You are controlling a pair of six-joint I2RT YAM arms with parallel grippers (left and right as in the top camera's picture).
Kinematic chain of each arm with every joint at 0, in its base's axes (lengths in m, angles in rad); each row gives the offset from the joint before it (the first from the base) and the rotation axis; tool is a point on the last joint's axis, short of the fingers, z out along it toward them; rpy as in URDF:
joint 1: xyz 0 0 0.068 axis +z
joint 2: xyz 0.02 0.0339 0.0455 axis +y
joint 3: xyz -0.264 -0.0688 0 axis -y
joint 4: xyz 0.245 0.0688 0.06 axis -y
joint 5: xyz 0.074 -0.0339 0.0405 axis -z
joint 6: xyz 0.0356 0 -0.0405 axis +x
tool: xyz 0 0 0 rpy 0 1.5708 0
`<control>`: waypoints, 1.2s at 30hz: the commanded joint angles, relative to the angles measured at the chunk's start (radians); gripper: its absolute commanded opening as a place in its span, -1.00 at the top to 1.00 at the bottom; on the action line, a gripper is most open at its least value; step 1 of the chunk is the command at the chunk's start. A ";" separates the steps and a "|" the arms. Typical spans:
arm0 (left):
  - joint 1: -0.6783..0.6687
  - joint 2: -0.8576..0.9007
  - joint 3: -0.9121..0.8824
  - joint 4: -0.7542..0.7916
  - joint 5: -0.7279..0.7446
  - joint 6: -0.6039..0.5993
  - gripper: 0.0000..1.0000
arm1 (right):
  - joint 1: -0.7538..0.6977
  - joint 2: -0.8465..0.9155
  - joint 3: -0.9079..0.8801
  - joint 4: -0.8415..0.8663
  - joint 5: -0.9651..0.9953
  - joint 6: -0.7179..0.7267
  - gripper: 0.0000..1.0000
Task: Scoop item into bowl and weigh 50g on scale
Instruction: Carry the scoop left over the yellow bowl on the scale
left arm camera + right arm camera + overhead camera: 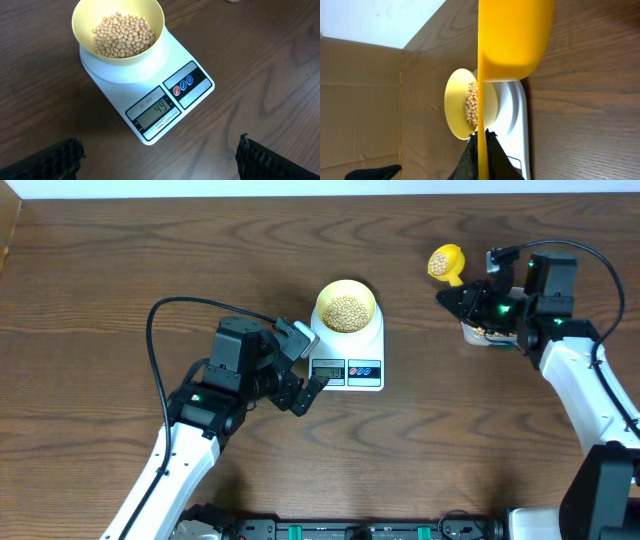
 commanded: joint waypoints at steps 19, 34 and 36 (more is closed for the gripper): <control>0.003 0.006 -0.011 -0.003 0.010 0.020 -0.99 | 0.217 -0.017 0.003 0.116 0.079 0.001 0.98; 0.003 0.006 -0.011 -0.003 0.010 0.020 -1.00 | 0.308 -0.011 0.003 0.119 0.134 -0.089 0.98; 0.003 0.006 -0.011 -0.003 0.010 0.020 -0.99 | 0.319 -0.010 0.003 0.119 0.134 -0.114 0.98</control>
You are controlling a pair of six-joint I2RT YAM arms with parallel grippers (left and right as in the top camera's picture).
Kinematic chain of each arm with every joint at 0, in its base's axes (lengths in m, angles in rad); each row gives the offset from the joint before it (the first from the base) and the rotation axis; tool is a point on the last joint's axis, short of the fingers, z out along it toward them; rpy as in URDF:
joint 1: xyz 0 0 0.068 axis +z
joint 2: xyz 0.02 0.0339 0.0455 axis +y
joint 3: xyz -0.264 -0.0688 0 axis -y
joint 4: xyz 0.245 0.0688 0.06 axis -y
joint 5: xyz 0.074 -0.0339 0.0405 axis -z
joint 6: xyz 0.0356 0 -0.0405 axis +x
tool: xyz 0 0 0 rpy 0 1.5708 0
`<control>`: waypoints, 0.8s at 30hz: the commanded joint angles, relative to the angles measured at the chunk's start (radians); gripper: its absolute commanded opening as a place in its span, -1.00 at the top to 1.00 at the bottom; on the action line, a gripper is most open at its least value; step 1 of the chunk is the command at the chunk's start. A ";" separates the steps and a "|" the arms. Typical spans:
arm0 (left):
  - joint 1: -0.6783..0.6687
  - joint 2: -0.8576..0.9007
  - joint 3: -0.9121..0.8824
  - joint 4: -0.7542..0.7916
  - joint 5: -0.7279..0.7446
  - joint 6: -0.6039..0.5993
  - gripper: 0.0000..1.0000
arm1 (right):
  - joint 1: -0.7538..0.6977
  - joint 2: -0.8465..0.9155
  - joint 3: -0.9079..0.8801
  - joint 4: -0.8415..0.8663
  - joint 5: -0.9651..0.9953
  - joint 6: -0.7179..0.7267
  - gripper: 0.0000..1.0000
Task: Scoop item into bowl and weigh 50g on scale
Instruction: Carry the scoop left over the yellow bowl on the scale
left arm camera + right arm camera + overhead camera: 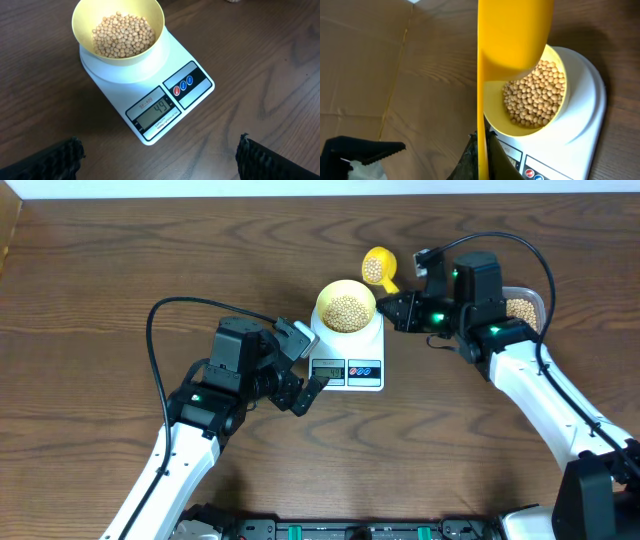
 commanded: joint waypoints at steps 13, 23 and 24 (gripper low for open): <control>0.003 0.006 -0.011 -0.003 0.010 0.020 -0.99 | 0.075 -0.009 0.003 0.003 0.023 -0.297 0.98; 0.003 0.006 -0.011 -0.003 0.010 0.020 -0.99 | 0.075 -0.009 0.003 -0.003 0.060 -0.368 0.98; 0.003 0.006 -0.011 -0.003 0.010 0.020 -0.99 | 0.075 -0.009 0.003 -0.004 0.060 -0.373 0.98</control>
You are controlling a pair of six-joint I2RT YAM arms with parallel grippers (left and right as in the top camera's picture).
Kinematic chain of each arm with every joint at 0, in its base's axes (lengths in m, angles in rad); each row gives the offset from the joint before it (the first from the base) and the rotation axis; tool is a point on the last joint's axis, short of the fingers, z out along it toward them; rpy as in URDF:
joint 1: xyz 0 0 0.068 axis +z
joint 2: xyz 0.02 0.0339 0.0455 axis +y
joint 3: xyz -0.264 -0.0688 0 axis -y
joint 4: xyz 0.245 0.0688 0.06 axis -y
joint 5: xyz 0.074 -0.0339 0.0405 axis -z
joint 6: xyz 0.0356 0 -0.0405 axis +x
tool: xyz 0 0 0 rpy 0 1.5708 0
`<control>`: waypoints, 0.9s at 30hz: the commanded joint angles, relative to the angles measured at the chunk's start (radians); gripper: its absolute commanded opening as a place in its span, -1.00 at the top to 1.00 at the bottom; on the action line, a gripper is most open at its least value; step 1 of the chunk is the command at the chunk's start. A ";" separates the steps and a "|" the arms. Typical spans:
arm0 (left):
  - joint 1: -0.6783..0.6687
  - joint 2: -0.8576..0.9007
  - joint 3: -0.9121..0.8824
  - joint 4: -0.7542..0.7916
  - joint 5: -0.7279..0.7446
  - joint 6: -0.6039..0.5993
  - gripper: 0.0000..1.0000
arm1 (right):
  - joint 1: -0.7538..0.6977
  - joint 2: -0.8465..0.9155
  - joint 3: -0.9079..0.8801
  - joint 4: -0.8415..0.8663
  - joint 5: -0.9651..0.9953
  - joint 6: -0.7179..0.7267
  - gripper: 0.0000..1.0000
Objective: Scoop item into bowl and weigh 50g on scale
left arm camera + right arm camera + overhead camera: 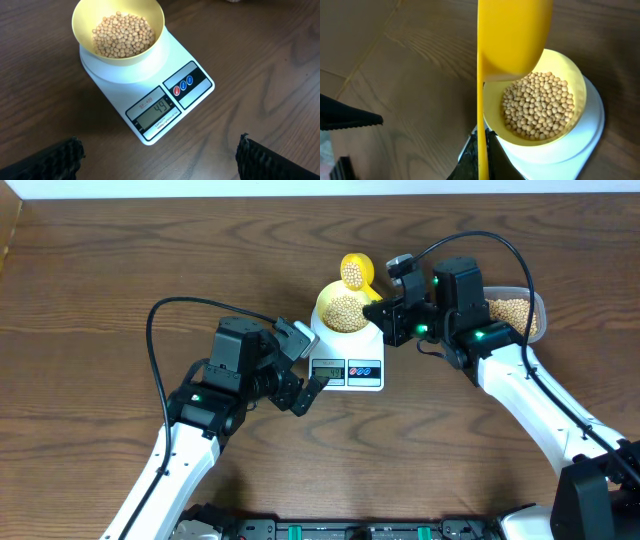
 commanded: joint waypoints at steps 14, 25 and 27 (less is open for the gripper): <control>0.003 0.006 -0.011 -0.003 0.010 0.021 -0.99 | 0.005 -0.009 0.003 -0.004 0.008 -0.238 0.98; 0.003 0.006 -0.011 -0.003 0.010 0.021 -1.00 | 0.005 -0.009 0.003 -0.011 0.049 -0.290 0.98; 0.003 0.006 -0.011 -0.003 0.010 0.020 -0.99 | 0.005 -0.009 0.003 -0.011 0.049 -0.291 0.98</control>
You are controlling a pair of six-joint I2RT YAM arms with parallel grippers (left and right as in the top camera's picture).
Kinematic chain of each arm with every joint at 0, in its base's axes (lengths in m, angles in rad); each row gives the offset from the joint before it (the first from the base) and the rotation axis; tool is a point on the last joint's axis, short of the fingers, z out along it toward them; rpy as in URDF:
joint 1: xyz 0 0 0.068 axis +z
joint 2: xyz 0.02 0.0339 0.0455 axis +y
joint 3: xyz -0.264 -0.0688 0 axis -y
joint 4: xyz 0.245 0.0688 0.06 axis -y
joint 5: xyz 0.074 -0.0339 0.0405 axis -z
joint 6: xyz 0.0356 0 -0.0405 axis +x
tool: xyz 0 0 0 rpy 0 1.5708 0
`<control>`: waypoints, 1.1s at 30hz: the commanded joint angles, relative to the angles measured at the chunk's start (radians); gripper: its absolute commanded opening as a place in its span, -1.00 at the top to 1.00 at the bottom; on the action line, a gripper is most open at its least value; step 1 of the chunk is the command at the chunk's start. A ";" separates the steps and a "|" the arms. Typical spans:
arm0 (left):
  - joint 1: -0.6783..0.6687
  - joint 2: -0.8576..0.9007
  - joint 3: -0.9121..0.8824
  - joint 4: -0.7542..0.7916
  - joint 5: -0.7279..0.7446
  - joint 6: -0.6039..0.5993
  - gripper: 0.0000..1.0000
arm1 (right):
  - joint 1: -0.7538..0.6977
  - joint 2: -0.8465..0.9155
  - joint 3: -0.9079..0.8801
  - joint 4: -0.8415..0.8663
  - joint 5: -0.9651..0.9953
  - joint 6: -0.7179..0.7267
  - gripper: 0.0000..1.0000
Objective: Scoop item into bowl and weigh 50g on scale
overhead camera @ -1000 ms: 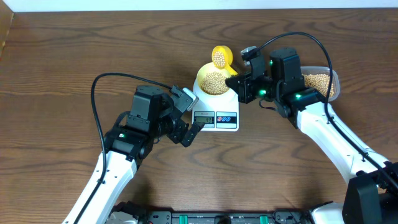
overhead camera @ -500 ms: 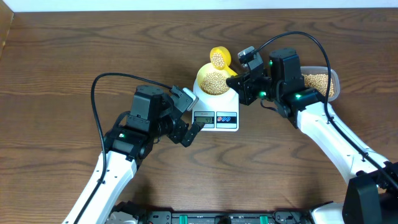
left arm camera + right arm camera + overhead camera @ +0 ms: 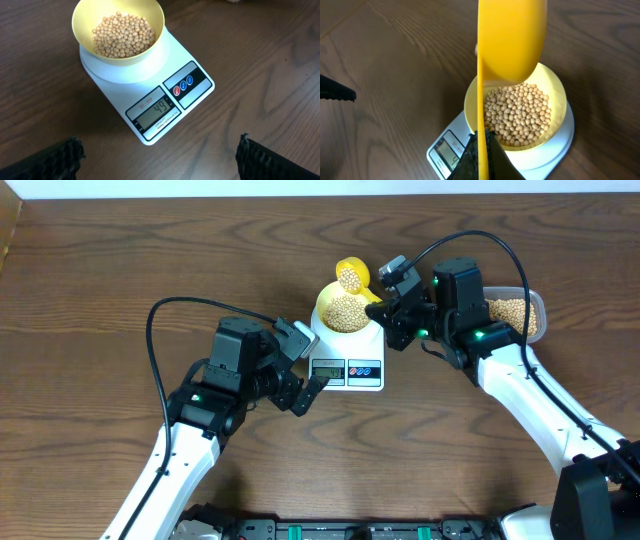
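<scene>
A yellow bowl [image 3: 340,315] of beige beans [image 3: 122,35] stands on the white scale [image 3: 352,358], whose display [image 3: 159,108] reads 49. My right gripper [image 3: 481,137] is shut on the handle of a yellow scoop [image 3: 510,37]. The scoop [image 3: 351,276] holds some beans and hangs tilted over the bowl's far rim. My left gripper [image 3: 159,155] is open, hovering low over the table just in front of the scale, with nothing between its fingers.
A clear tray of beans [image 3: 517,312] sits at the right, behind the right arm. The left arm's cable [image 3: 160,320] loops over the table at the left. Cardboard [image 3: 8,225] edges the far left.
The right gripper has turned, so the scoop is now tilted closer over the bowl's far rim. The scale reading stays at 49. The left arm has not moved.
The right gripper held the loaded scoop at the far right near the bean tray. Then it was beside the scale, then above the bowl's back edge, and now it is tilted over the bowl. The scale showed 49 throughout and the left gripper stayed open.
</scene>
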 commanded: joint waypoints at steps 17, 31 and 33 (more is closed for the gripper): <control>0.003 0.006 -0.011 -0.003 0.010 0.020 -0.99 | 0.004 -0.009 0.003 0.000 0.024 -0.077 0.98; 0.003 0.006 -0.011 -0.003 0.010 0.020 -0.99 | 0.004 -0.009 0.003 -0.001 0.027 -0.080 0.98; 0.003 0.006 -0.011 -0.003 0.010 0.020 -1.00 | 0.004 -0.009 0.003 -0.001 0.027 -0.080 0.98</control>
